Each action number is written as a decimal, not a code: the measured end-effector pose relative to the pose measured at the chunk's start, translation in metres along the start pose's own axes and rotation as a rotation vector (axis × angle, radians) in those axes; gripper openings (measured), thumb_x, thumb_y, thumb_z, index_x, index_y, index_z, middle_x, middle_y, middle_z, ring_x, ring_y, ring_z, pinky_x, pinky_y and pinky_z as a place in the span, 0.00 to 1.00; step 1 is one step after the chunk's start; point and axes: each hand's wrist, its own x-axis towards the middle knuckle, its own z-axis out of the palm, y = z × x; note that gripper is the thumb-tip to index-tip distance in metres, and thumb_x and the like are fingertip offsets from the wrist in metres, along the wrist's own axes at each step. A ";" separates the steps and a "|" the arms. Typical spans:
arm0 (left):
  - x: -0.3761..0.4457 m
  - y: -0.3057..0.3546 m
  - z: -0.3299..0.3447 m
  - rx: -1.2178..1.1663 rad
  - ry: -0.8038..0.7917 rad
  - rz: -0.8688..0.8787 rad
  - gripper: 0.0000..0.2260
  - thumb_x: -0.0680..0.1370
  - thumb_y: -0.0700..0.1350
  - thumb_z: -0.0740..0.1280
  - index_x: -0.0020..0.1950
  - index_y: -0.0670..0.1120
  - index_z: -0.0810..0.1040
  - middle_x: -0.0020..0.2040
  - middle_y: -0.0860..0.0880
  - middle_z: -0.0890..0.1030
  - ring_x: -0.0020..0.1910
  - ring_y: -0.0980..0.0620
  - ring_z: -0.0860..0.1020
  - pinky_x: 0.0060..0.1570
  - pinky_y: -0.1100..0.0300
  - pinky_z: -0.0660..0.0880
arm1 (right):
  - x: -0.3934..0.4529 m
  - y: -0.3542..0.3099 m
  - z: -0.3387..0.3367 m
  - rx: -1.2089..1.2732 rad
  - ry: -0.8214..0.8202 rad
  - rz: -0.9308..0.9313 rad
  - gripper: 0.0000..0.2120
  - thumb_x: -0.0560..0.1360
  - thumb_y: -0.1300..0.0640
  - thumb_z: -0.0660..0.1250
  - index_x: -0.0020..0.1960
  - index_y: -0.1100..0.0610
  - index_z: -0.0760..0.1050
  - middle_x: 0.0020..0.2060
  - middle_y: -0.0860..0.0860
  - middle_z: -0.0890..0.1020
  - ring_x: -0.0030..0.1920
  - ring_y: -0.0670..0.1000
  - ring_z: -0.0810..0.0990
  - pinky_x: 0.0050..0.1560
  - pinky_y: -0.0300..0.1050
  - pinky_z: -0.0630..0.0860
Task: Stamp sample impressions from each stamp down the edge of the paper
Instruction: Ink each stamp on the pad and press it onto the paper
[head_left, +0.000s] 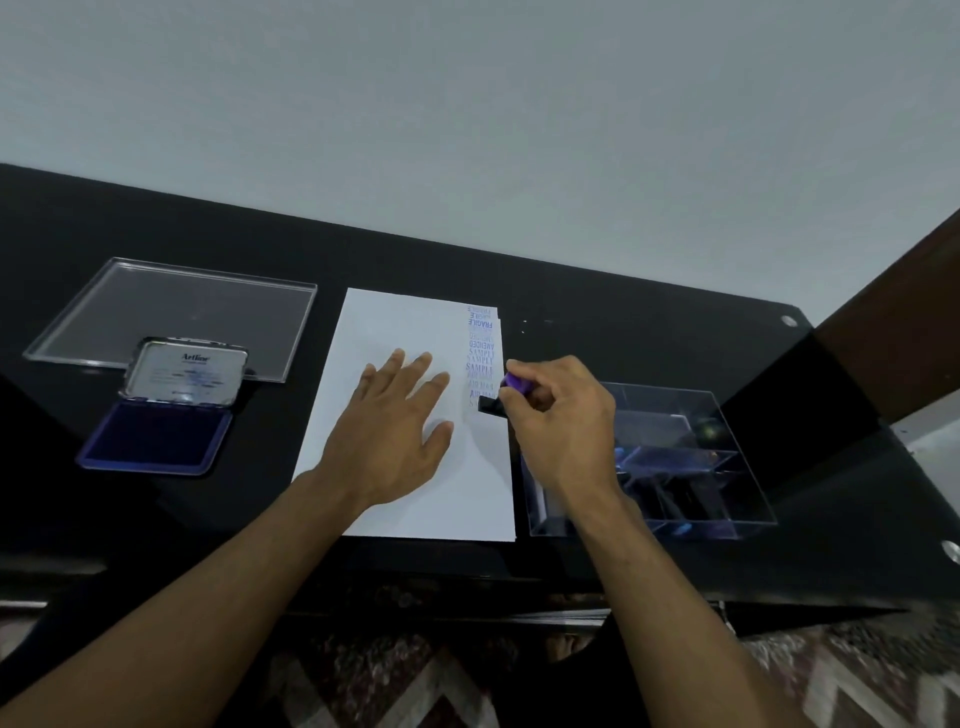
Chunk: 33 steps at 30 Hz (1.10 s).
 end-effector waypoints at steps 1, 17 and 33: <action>0.000 -0.001 0.002 0.009 -0.008 0.006 0.31 0.79 0.64 0.49 0.80 0.53 0.62 0.82 0.50 0.55 0.82 0.45 0.50 0.79 0.45 0.47 | 0.001 0.001 0.000 -0.005 -0.001 -0.007 0.12 0.73 0.56 0.75 0.57 0.54 0.83 0.49 0.47 0.80 0.41 0.40 0.78 0.46 0.27 0.77; -0.002 -0.006 0.011 0.077 -0.010 0.016 0.29 0.81 0.63 0.49 0.79 0.54 0.65 0.81 0.49 0.59 0.81 0.45 0.53 0.79 0.45 0.48 | 0.005 -0.001 0.008 -0.086 -0.144 -0.021 0.13 0.75 0.56 0.73 0.59 0.56 0.82 0.50 0.49 0.81 0.44 0.45 0.79 0.50 0.37 0.79; 0.000 -0.009 0.014 0.098 -0.011 0.022 0.28 0.82 0.62 0.48 0.79 0.54 0.63 0.82 0.50 0.58 0.81 0.46 0.51 0.79 0.47 0.46 | 0.006 0.001 0.014 -0.194 -0.218 -0.030 0.15 0.76 0.53 0.71 0.61 0.55 0.81 0.52 0.49 0.79 0.45 0.45 0.78 0.52 0.36 0.77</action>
